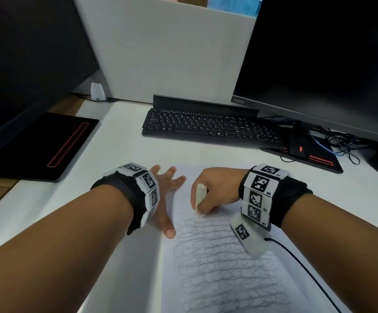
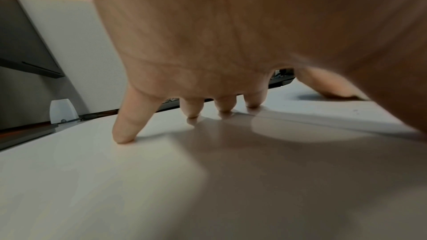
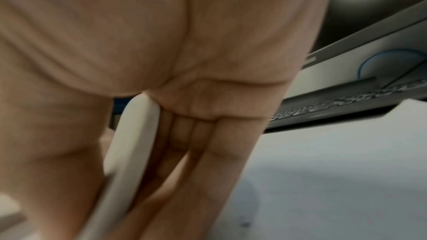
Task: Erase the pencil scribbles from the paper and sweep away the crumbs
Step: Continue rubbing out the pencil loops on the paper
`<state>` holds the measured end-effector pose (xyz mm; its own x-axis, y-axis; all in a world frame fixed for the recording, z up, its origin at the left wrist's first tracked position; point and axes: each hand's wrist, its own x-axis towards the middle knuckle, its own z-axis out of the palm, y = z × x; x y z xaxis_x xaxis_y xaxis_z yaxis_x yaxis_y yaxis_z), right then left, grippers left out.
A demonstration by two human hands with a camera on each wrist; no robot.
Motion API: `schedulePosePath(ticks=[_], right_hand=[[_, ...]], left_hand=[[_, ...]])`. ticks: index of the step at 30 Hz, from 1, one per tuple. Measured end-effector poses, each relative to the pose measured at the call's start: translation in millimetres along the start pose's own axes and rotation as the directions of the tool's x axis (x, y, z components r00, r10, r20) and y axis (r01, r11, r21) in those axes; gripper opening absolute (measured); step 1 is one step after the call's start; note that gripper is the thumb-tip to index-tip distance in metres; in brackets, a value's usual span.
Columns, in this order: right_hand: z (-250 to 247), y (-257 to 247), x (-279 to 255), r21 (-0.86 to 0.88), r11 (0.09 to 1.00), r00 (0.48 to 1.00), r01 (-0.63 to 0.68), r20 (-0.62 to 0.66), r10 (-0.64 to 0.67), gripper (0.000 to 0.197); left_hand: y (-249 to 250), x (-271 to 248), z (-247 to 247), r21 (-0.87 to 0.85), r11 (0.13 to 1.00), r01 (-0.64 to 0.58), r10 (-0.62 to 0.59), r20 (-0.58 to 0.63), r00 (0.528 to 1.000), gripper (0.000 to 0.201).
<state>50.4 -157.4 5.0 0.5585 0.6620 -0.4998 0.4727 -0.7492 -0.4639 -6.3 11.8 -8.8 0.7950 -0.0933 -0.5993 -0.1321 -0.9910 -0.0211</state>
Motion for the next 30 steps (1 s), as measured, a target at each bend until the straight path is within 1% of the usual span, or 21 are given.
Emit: schedulePosePath(ticks=[2,3,4,6,7,8,10,11,12,14,17,19,21,22,24,25,26,27,29,30], right_hand=[[-5.3,3.8,0.9,-0.024,0.999,0.992,-0.023,-0.125,0.019,0.007],[-5.8,4.6,0.4,-0.028,0.999,0.987,-0.029,-0.159,0.024,0.006],[-5.0,4.1,-0.3,-0.026,0.999,0.989,-0.028,-0.149,0.024,0.005],[-1.0,0.8,-1.5,-0.019,1.0,0.999,-0.009,-0.04,0.009,0.006],[0.2,0.0,-2.2,-0.017,1.0,1.0,-0.006,-0.005,0.006,0.006],[-0.7,0.7,-2.2,-0.021,1.0,1.0,-0.008,-0.017,0.008,0.008],[-5.8,5.4,-0.8,-0.027,0.999,0.992,-0.03,-0.123,0.026,0.009],[-7.5,7.0,-0.1,-0.021,0.999,0.987,-0.039,-0.155,0.035,0.009],[-8.2,7.5,0.3,-0.009,0.999,0.986,-0.046,-0.159,0.044,0.008],[-6.9,7.5,1.0,0.034,0.998,0.99,-0.055,-0.126,0.059,0.009],[-6.6,6.3,2.1,0.05,0.997,0.992,-0.057,-0.107,0.062,0.011],[-6.9,5.9,2.5,0.014,0.998,0.991,-0.055,-0.118,0.057,0.012],[-6.2,5.0,0.4,-0.028,0.998,0.989,-0.063,-0.133,0.058,0.014],[-5.1,3.2,-1.7,-0.064,0.996,0.988,-0.065,-0.143,0.055,0.015],[-0.8,-0.5,-3.3,-0.146,0.988,0.985,-0.057,-0.17,0.031,0.011],[1.5,-3.6,-5.1,-0.175,0.984,0.985,-0.032,-0.17,0.002,0.01],[2.8,-6.4,-6.3,-0.201,0.98,0.988,-0.008,-0.15,-0.023,0.02],[2.1,-8.6,-7.8,-0.218,0.976,0.991,0.012,-0.125,-0.04,0.024],[-4.7,-7.0,-7.5,-0.241,0.971,0.991,-0.005,-0.129,-0.026,0.012],[-8.3,-4.2,-5.8,-0.242,0.97,0.989,-0.032,-0.149,-0.005,0.012]], left_hand=[[0.1,0.7,1.7,0.007,1.0,0.003,-0.003,-0.014,1.0,0.136],[0.5,0.6,1.9,0.01,1.0,0.007,-0.007,-0.019,1.0,0.136],[1.2,-0.3,1.3,0.013,1.0,0.011,-0.011,-0.018,1.0,0.135],[1.5,-1.6,-1.1,0.005,1.0,0.008,-0.008,-0.007,1.0,0.135],[1.4,-1.6,-1.7,-0.003,1.0,0.005,-0.005,-0.002,1.0,0.134],[1.1,-1.1,-1.3,-0.008,1.0,0.001,-0.001,0.001,1.0,0.135],[0.2,-1.7,-0.5,-0.007,1.0,0.0,0.0,-0.005,1.0,0.135],[0.5,-3.1,-0.5,-0.004,1.0,0.004,-0.004,-0.005,1.0,0.135],[1.5,-5.3,-1.4,0.004,1.0,0.011,-0.011,0.001,1.0,0.135],[5.8,-6.1,-4.5,0.047,0.999,0.023,-0.023,0.003,1.0,0.134],[18.1,-0.3,-7.9,0.074,0.997,0.009,-0.005,-0.047,0.999,0.135],[29.2,1.5,-9.1,0.03,0.998,-0.06,0.062,-0.079,0.995,0.134],[38.0,1.7,-10.3,-0.036,0.991,-0.129,0.126,-0.074,0.989,0.128],[40.2,1.4,-11.2,-0.063,0.988,-0.14,0.135,-0.07,0.988,0.125],[40.0,4.2,-10.8,-0.075,0.988,-0.135,0.131,-0.059,0.99,0.125],[39.5,5.4,-10.2,-0.065,0.99,-0.126,0.123,-0.046,0.991,0.124],[39.5,5.4,-10.6,-0.047,0.991,-0.121,0.12,-0.036,0.992,0.122],[39.7,5.4,-11.3,-0.031,0.992,-0.12,0.119,-0.027,0.992,0.119],[40.9,3.9,-13.2,-0.032,0.992,-0.123,0.122,-0.026,0.992,0.122],[41.1,3.9,-13.4,-0.036,0.992,-0.122,0.121,-0.031,0.992,0.125]])
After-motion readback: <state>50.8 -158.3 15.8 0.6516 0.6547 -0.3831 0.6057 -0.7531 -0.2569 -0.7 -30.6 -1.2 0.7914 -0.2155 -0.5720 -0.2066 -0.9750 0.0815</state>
